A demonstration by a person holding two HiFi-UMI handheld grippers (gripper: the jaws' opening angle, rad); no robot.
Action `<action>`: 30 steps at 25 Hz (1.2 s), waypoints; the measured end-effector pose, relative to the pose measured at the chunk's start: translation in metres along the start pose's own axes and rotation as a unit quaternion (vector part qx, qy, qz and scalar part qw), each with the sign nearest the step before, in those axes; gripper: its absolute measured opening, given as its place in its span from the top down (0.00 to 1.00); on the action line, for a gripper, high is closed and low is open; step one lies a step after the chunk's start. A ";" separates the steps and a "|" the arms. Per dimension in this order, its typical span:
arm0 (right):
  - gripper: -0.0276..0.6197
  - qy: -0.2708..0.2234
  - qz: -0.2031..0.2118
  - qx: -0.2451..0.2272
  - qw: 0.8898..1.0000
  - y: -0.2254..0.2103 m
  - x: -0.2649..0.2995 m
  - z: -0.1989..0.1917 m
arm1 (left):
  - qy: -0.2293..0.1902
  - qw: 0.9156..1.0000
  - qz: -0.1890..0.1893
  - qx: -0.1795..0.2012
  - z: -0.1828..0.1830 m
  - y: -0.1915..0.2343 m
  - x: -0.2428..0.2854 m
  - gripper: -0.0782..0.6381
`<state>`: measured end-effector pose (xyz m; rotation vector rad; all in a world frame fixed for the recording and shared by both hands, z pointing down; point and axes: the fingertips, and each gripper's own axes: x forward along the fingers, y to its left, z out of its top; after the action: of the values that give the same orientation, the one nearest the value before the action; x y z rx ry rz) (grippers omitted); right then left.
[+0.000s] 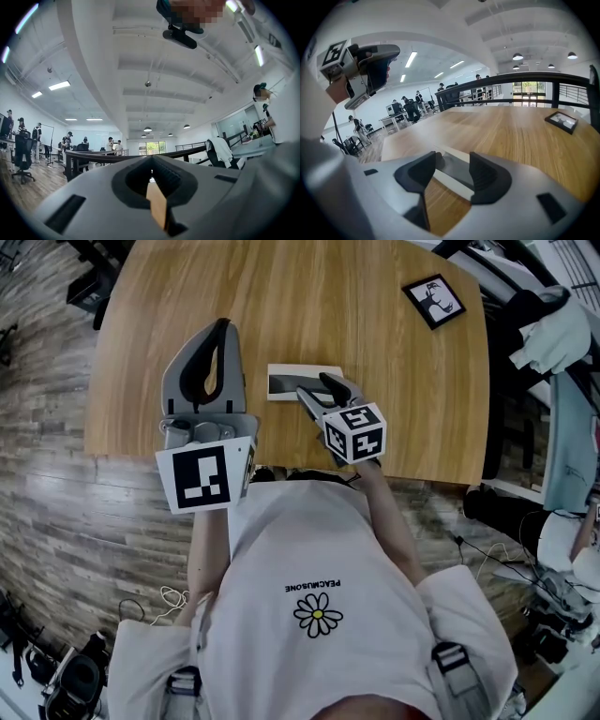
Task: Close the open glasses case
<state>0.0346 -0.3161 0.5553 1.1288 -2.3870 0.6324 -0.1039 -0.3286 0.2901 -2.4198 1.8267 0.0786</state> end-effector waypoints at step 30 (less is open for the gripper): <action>0.65 -0.108 -0.025 -0.076 0.991 0.008 -0.041 0.092 | -0.009 1.000 -0.013 0.001 0.007 -0.007 0.001 0.87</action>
<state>0.0358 -0.3391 0.4565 1.2413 -2.5274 0.3169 -0.0971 -0.3266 0.2836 -2.4334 1.7858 0.0972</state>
